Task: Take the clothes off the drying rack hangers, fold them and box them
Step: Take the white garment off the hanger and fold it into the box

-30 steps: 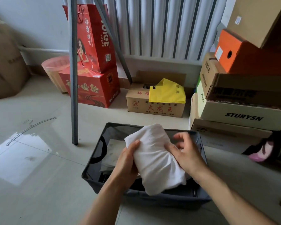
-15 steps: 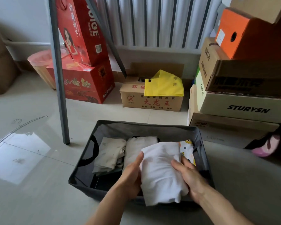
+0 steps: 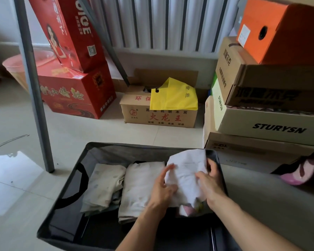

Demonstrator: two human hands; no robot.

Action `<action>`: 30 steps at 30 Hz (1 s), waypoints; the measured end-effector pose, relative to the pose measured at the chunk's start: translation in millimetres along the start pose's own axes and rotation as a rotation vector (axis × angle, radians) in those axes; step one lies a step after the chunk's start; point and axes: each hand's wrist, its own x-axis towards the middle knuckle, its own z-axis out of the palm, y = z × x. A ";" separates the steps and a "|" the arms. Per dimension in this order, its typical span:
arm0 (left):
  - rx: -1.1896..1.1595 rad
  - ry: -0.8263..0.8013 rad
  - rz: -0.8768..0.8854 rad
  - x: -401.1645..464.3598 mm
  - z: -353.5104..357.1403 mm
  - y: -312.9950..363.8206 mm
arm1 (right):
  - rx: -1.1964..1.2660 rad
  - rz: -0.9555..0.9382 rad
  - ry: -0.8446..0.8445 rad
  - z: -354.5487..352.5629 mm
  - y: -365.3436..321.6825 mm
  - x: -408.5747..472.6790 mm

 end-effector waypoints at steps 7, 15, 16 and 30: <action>0.464 -0.061 -0.209 11.5 21.4 -23.1 | -0.368 -0.024 0.026 3.6 44.7 21.1; 0.940 -0.154 -0.125 -1.7 13.7 -24.7 | -0.734 -0.119 -0.020 0.3 46.0 18.5; 0.969 -0.149 -0.117 -4.7 13.9 -25.5 | -0.825 -0.146 -0.032 -0.9 44.2 15.2; 1.223 -0.228 -0.229 -32.5 1.1 -28.4 | -1.472 -0.365 -0.469 -10.6 44.8 -41.3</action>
